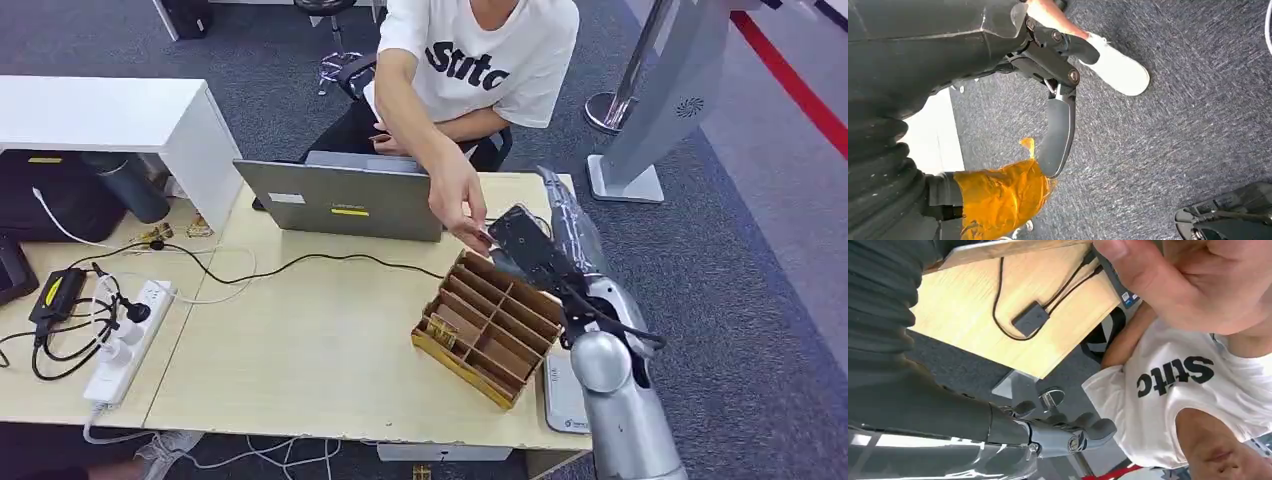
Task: Pass the card to the sensor for recognition and then transmit it.
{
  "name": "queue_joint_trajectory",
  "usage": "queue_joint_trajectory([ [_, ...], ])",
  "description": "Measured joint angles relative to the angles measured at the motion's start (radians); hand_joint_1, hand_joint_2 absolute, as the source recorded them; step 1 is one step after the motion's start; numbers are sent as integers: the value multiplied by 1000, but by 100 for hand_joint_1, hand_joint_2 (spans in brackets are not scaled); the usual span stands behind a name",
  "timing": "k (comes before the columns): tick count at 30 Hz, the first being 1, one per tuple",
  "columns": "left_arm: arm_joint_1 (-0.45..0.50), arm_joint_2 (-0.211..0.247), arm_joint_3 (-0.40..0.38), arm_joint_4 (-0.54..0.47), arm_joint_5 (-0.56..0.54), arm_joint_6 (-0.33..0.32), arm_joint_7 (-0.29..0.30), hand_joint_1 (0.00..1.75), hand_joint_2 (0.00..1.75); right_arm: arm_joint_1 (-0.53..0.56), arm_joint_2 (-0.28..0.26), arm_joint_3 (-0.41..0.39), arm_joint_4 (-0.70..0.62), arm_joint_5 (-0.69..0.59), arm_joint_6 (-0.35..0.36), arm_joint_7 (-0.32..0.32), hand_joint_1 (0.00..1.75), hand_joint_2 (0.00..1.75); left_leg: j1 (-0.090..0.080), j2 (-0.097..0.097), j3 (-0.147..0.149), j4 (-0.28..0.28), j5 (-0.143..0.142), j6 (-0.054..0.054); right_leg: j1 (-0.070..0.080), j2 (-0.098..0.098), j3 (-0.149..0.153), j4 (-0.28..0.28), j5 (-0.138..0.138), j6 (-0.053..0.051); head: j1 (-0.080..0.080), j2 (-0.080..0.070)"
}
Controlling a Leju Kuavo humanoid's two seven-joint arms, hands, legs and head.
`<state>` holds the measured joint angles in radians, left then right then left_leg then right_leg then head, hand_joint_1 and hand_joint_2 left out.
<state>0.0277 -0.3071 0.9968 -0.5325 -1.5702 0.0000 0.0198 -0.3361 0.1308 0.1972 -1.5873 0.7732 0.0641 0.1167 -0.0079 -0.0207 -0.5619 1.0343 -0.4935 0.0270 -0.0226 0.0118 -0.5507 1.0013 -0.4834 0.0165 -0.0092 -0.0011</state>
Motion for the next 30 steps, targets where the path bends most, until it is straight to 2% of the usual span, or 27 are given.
queue_joint_trajectory([
  [4, 0, 2, 7, 1, 0, 0, 0, 0, 175, 0, 0, 0, 5, 0, 0, 0, 0, 175, 0, 0, 0, 0, 0, 0, 0, 0, 0, 0, 0, 0, 0, 0],
  [5, 0, 2, 7, 1, 0, 0, 0, 0, 175, 0, 0, 0, 7, 0, 0, 0, 98, 175, 0, 0, 0, 0, 0, 0, 0, 0, 0, 0, 0, 0, 0, 0],
  [6, 0, 2, 7, 1, 0, 0, 0, 0, 175, 0, 0, 0, 9, -1, -1, 0, 173, 175, 0, 0, 0, 0, 0, 0, 0, 0, 0, 0, 0, 0, 0, 0],
  [13, 0, 3, 8, 6, 0, 0, -1, 0, 175, 5, -1, -10, 15, -51, -5, 0, 175, 175, 0, 0, 0, 0, 0, 0, 0, 0, 0, 0, 0, 0, 0, 0],
  [30, 0, 3, 8, 7, 0, 0, -1, 0, 175, 19, -5, -38, -5, -72, -11, -6, 175, 175, 0, 0, 0, 0, 0, 0, 0, 0, -1, 0, 0, 0, 0, 0],
])
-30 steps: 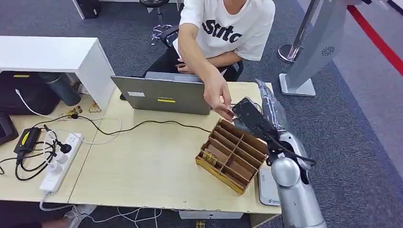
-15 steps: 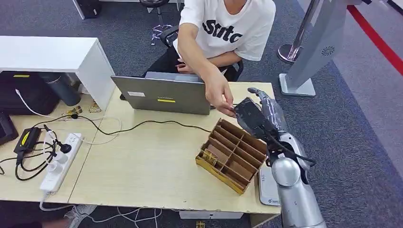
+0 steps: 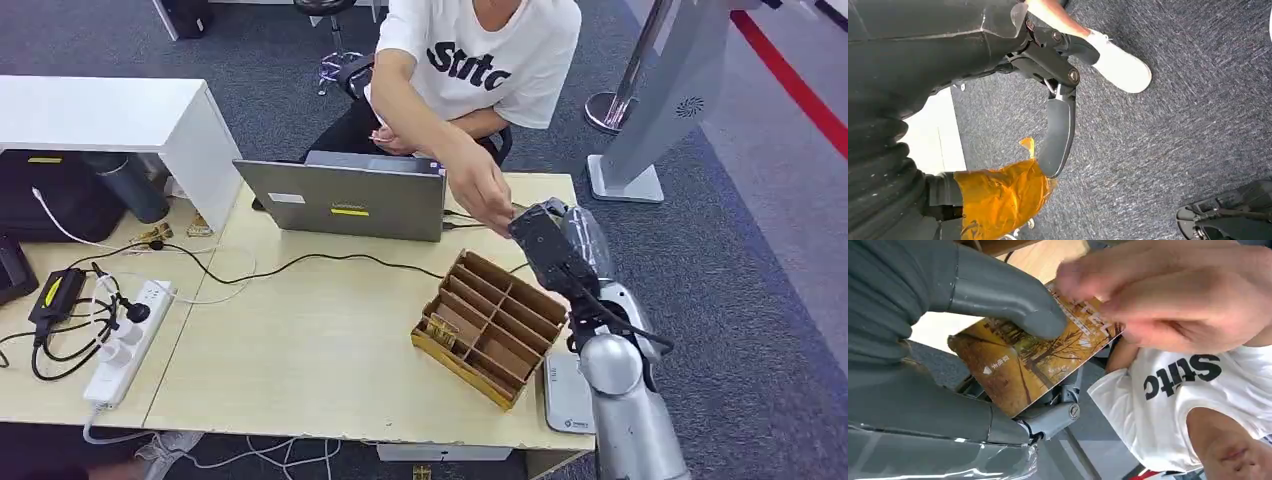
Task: Pass the card to the sensor for recognition and then transmit it.
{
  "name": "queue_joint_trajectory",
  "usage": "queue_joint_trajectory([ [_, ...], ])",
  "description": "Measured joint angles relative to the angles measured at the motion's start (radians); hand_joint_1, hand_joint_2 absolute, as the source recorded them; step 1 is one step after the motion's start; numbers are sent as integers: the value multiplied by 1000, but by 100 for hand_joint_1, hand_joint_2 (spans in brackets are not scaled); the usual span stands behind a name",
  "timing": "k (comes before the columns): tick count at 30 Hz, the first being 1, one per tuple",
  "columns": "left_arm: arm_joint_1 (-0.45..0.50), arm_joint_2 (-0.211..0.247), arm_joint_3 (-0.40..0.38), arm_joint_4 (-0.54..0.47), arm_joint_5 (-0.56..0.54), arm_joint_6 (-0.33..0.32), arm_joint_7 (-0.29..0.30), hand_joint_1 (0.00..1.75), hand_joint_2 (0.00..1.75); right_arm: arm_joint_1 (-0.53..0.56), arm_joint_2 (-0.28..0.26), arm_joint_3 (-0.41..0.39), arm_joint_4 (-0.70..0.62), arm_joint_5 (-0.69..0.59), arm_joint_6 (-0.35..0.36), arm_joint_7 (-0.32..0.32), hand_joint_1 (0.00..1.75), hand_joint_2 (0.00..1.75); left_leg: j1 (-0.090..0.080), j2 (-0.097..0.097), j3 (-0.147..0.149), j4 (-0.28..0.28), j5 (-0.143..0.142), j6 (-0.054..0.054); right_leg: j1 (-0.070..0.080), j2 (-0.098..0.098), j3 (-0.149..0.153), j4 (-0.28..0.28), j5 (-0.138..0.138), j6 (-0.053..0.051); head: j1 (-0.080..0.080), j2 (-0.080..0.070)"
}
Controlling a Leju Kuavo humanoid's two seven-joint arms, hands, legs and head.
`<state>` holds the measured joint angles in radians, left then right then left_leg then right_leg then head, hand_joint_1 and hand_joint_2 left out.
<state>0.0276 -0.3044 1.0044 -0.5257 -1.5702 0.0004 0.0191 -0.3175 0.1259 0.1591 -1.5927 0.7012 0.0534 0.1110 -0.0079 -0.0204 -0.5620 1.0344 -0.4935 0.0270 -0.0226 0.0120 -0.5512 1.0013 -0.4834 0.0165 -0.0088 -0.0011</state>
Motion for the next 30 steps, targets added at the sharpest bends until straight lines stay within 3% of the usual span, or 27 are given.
queue_joint_trajectory([
  [12, 0, -1, 0, 0, 0, 0, 0, 0, 175, 18, -4, -18, -36, -9, -3, -2, 175, 175, 0, 0, 0, 0, 0, 0, 0, 0, 0, 0, 0, 0, 0, 0],
  [17, 1, -11, 20, -1, 2, -8, 0, 0, 175, 107, -6, -19, -165, -13, -23, -76, 175, 175, 0, -1, 0, 0, 0, 0, 0, 0, -1, 0, 0, 0, 0, 0],
  [24, 7, -17, 63, -4, 74, 26, 1, 0, 175, 441, -5, -50, -472, 6, -35, -196, 175, 175, 0, -4, -2, 0, -3, 0, 0, -4, -1, -1, -4, 0, -1, 0],
  [27, 9, -18, 67, -4, 163, 53, 16, 0, 175, 586, 41, -134, -524, -1, -13, -296, 175, 175, 0, -5, -2, 0, -4, 1, 0, -5, 0, -1, -6, 0, 0, 0],
  [30, 9, -18, 67, -4, 213, 61, 26, 0, 175, 671, 84, -220, -554, -10, 13, -341, 175, 175, 0, -4, -2, 0, -5, 1, 0, -4, 0, -1, -6, 0, 0, 0],
])
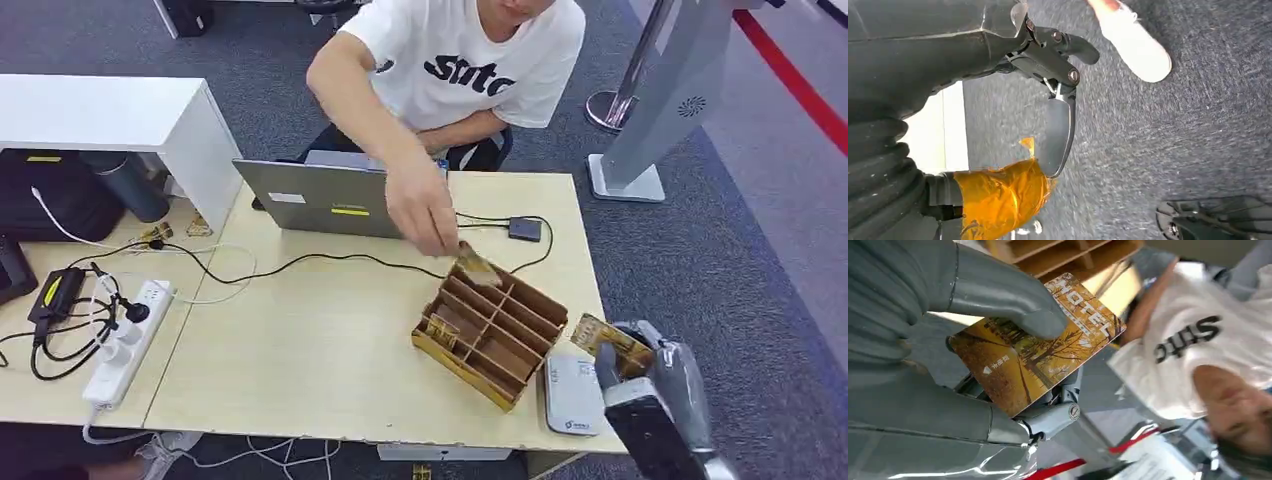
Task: Pass the card to the sensor for recognition and then transmit it.
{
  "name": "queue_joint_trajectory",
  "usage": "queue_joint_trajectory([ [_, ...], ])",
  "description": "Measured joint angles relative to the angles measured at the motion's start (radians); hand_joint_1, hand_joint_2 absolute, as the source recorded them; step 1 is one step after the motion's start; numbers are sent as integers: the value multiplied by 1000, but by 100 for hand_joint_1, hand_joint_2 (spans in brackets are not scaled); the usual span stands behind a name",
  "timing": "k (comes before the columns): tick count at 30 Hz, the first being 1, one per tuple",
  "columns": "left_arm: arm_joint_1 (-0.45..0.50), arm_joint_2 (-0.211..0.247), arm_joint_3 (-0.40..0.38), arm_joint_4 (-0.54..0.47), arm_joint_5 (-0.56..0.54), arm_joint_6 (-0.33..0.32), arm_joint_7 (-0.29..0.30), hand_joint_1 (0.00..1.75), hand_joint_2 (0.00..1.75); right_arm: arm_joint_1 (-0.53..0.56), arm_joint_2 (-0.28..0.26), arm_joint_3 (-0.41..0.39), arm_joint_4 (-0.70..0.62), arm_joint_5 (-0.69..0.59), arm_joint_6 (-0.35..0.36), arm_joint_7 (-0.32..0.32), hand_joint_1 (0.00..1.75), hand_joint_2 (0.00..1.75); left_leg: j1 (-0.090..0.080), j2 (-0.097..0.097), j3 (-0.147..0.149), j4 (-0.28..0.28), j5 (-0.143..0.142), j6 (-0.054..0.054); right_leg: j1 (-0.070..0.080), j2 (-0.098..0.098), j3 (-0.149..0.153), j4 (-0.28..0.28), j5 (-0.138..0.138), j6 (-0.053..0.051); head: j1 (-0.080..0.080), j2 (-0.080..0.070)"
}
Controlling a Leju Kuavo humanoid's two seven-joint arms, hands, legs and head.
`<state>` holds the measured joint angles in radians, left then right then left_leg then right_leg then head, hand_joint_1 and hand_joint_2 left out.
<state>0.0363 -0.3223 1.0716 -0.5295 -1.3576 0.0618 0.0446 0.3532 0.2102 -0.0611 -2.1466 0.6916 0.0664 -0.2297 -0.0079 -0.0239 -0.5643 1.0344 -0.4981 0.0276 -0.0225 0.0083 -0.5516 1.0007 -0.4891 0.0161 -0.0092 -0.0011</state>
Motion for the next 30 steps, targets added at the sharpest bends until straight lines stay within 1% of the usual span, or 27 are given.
queue_joint_trajectory([
  [2, 0, 0, 0, 0, 28, 1, 6, 0, 175, 26, 24, -42, -18, 3, 19, -18, 175, 175, 0, 0, 0, 0, 0, 0, 0, 0, 0, 0, 0, 0, 0, 0],
  [4, 0, -1, -1, 0, 65, -9, 2, 0, 175, 37, 45, -77, -36, 53, 31, -20, 175, 175, 0, 1, 1, 0, 0, 0, 0, 0, 0, 0, 0, 0, 0, 0],
  [5, 0, -1, -3, 0, 81, -11, -6, 0, 0, 41, 51, -86, -42, 86, 31, -20, 175, 175, 0, 1, 1, 0, 0, 0, 0, 0, 1, 0, 0, 0, 0, 0],
  [7, 0, -1, -8, 0, 97, -16, -15, 0, 0, 48, 61, -98, -47, 117, 33, -17, 175, 175, 0, 1, 1, 0, 0, 0, 0, 0, 1, 0, 0, 0, 0, 0],
  [11, -1, -1, -41, 0, 122, -35, -24, 0, 0, 52, 65, -97, -37, 244, 24, 22, 175, 175, 0, 0, 1, 0, 0, 0, 0, 0, 2, 0, 1, 0, 0, 0],
  [12, -1, -1, -51, 0, 123, -42, -24, 0, 175, 51, 65, -92, -27, 274, 10, 27, 175, 175, 0, 1, 1, 0, 0, 0, 0, 0, 2, 0, 1, 0, 0, 0],
  [13, -2, -1, -59, 0, 122, -45, -24, 0, 175, 51, 65, -87, -16, 298, -4, 29, 175, 175, 0, 1, 1, 0, 0, 0, 0, 0, 2, 0, 1, 0, 0, 0],
  [15, -3, 0, -77, 0, 113, -51, -13, 0, 175, 45, 64, -68, 16, 380, -65, 47, 175, 175, 0, 0, 1, 0, 0, 0, 0, 0, 2, 0, 1, 0, 0, 0],
  [17, -3, 0, -92, 0, 106, -52, -2, 0, 175, 39, 63, -49, 49, 416, -92, 55, 175, 175, 0, 0, 1, 0, 0, 0, 0, 0, 2, 0, 1, 0, 0, 0],
  [20, -4, 0, -105, 0, 100, -52, 7, 0, 175, 34, 63, -32, 79, 432, -103, 59, 175, 175, 0, 0, 1, 0, 0, 0, 0, 0, 2, 0, 1, 0, 0, 0],
  [23, -3, 1, -114, -4, 85, -53, 26, 0, 175, 30, 56, -10, 122, 479, -123, 90, 175, 175, 0, 0, 1, 0, 0, 0, 0, 0, 2, 0, 1, 0, 0, 0],
  [26, -3, 1, -119, -6, 74, -59, 31, 0, 175, 23, 48, 8, 160, 507, -129, 111, 175, 175, 0, 0, 1, 0, 0, 0, 0, 0, 2, 0, 1, 0, 0, 0],
  [30, -3, 1, -121, -7, 71, -59, 36, 0, 175, 19, 40, 22, 196, 520, -129, 118, 175, 175, 0, 0, 1, 0, 0, 0, 0, 0, 2, 0, 1, 0, 0, 0],
])
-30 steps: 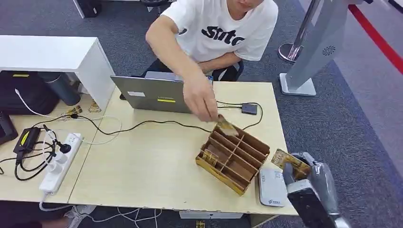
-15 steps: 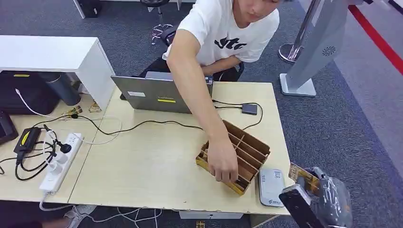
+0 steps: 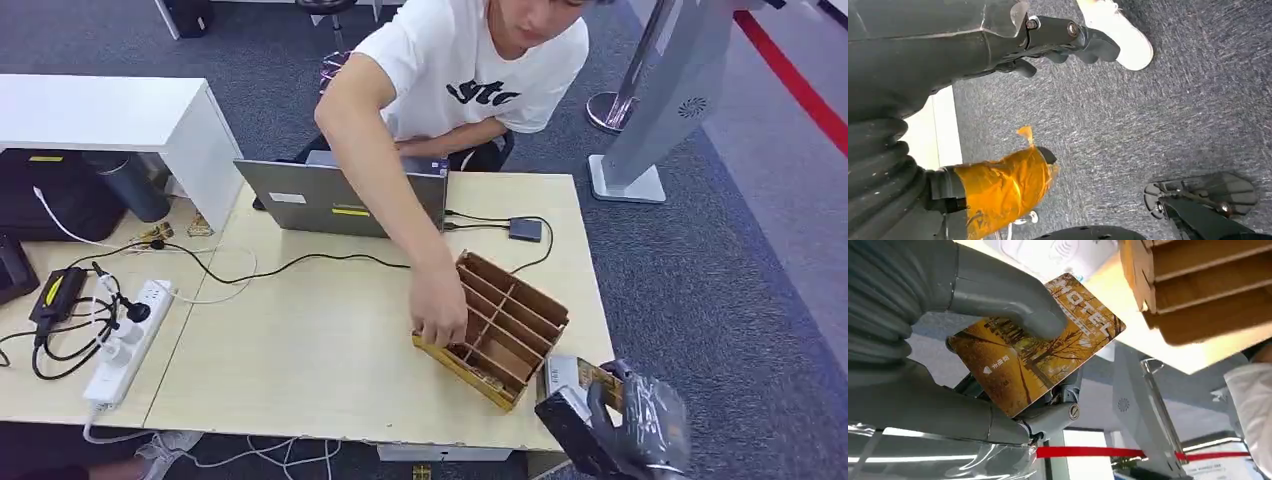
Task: Pass the card to the sensor for recognition and then transmit it.
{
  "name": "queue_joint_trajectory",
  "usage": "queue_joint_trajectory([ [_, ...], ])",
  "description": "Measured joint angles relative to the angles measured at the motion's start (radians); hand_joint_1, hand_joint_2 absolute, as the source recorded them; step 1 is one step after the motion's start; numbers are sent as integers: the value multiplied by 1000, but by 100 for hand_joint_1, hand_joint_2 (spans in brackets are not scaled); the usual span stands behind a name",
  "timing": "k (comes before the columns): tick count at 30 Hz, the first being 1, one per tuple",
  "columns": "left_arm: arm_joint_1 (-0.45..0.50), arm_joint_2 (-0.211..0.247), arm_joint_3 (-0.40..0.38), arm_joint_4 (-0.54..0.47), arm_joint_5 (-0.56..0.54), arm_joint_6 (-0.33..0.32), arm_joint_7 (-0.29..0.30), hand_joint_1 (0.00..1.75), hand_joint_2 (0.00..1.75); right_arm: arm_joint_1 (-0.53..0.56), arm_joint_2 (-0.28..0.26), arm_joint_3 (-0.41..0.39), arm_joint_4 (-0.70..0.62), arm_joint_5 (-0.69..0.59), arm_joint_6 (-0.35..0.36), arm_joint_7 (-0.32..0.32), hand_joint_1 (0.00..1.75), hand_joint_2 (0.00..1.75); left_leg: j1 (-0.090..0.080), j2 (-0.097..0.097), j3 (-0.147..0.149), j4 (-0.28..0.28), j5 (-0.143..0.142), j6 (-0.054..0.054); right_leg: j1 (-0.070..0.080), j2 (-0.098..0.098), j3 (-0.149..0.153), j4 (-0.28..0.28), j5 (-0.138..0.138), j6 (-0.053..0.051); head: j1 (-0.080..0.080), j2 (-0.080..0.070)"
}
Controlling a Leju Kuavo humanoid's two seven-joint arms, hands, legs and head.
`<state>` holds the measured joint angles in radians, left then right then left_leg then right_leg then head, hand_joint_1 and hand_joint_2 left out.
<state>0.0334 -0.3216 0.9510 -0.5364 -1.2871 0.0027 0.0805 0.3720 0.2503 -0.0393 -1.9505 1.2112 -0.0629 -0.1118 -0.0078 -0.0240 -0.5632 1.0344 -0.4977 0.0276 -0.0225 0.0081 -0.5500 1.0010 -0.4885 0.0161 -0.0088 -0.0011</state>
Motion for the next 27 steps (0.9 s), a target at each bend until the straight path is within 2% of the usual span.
queue_joint_trajectory([
  [8, 0, 0, -1, -2, -26, -3, 0, 0, 175, -6, -32, 42, 58, 35, 9, 34, 175, 175, 0, 0, 0, 0, 0, 0, 0, 0, 0, 0, 0, 0, 0, 0],
  [15, 1, 0, 0, -10, -79, -21, -8, 0, 175, -13, -80, 92, 129, 87, 55, 107, 175, 175, 0, 0, 0, 0, 0, 0, 0, 0, 0, 0, 0, 0, 0, 0],
  [27, 2, 0, 2, -15, -92, -21, -9, 0, 175, -22, -117, 117, 187, 88, 56, 110, 175, 175, 0, 0, 0, 0, 0, 0, 0, 0, 0, 0, 0, 0, 0, 0],
])
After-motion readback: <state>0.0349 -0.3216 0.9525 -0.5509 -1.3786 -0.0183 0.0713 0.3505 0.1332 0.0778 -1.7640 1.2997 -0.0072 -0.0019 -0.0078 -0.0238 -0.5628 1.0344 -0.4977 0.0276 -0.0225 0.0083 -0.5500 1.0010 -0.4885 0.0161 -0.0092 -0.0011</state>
